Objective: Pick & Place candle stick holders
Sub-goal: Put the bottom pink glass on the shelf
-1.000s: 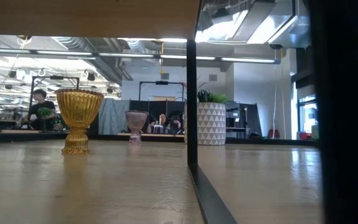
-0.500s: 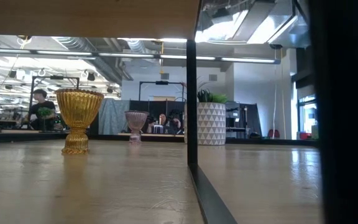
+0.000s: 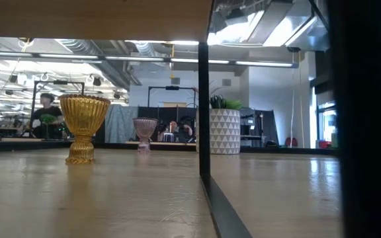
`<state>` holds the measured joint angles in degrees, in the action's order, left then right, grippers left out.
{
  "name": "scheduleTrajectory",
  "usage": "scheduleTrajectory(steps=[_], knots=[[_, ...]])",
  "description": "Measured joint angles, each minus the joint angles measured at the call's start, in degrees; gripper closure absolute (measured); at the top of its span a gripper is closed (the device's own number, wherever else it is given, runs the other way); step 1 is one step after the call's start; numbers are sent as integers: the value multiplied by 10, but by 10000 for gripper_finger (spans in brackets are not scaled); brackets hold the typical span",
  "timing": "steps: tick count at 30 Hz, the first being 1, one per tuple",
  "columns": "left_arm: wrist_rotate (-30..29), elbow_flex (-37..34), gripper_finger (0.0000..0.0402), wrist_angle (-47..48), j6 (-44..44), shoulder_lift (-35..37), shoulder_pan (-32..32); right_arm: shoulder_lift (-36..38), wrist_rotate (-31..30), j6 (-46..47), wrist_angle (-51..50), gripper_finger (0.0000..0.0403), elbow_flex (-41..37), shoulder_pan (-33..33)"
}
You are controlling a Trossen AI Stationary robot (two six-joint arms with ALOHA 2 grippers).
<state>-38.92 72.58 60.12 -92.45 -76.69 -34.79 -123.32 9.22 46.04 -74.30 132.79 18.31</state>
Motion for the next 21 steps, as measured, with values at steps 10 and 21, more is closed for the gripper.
scheduleTrajectory(steps=[10, 21], knots=[[0, 0, 400, 0, 1, 0, 0, 0, 0, -10, 0, 383, 0, -2], [-83, 0, 400, 74, -66, 1, -6, 0, 0, -15, 0, 383, 0, -3]])
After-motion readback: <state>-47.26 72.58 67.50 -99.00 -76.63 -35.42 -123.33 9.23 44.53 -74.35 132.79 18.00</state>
